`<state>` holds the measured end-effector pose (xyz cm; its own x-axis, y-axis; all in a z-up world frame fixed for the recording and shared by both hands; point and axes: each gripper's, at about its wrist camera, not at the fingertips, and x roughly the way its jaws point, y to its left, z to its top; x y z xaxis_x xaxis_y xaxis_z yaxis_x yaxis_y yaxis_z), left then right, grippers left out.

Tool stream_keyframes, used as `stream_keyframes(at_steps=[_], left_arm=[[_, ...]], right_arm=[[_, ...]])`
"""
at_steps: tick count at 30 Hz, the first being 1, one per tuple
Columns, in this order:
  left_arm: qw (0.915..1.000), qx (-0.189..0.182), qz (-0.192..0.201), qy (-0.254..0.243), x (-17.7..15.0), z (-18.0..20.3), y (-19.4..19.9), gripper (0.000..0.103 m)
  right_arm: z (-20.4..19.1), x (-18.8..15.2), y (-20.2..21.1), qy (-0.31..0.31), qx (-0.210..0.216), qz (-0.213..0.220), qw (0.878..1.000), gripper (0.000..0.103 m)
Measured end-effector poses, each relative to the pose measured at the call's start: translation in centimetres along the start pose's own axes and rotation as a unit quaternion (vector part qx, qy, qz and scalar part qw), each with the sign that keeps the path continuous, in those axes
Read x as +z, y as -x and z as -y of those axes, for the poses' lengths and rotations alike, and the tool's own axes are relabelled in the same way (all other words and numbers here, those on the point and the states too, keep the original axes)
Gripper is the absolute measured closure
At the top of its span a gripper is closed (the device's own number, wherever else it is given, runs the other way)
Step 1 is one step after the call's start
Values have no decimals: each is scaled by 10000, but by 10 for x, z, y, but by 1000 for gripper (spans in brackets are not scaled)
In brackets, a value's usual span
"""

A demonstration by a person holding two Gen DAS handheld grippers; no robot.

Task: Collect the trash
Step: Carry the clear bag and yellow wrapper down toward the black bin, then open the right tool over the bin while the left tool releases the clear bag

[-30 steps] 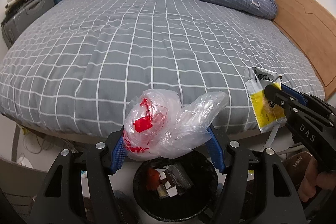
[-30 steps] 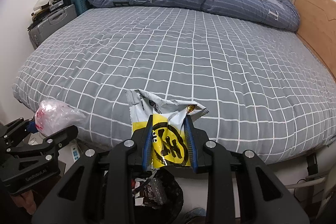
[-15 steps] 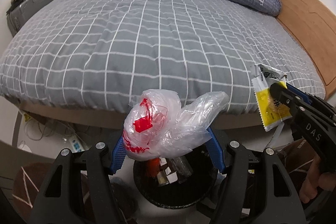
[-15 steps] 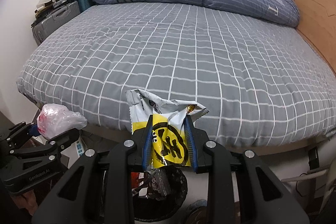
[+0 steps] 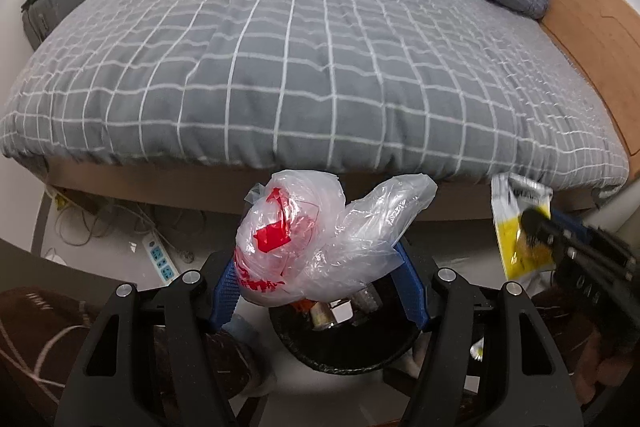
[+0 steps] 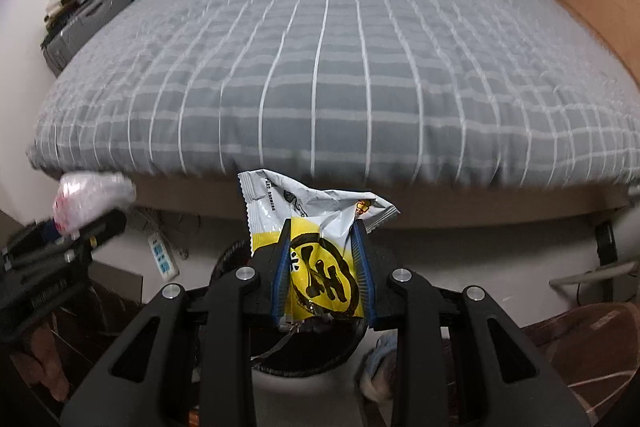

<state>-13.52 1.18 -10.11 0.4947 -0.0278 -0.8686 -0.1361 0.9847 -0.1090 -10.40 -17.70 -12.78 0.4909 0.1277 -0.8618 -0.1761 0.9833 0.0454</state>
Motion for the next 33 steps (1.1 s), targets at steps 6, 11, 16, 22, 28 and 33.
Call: stream_keyframes(at_steps=[6,11,16,22,28,33], left_arm=[[9998,36,-150,-106,-15,-5,-29,39],[9991,92,-393,-153,-19,-9,-59,39],[9983,149,-555,-61,-18,-18,-78,39],[9976,260,-637,121,-24,-37,-83,39],[9974,273,-647,164,-25,-38,-83,39],[9976,170,-671,3,-22,-23,-89,39]], right_arm=[[-5,-22,-37,159,-127,-342,9992,76],[-9,-32,-69,243,-169,-666,9973,76],[-19,-36,-97,337,-167,-955,9947,73],[-33,-32,-109,472,-73,-970,9941,56],[-35,-33,-107,521,-97,-900,9945,36],[-12,-36,-101,362,-220,-763,9962,20]])
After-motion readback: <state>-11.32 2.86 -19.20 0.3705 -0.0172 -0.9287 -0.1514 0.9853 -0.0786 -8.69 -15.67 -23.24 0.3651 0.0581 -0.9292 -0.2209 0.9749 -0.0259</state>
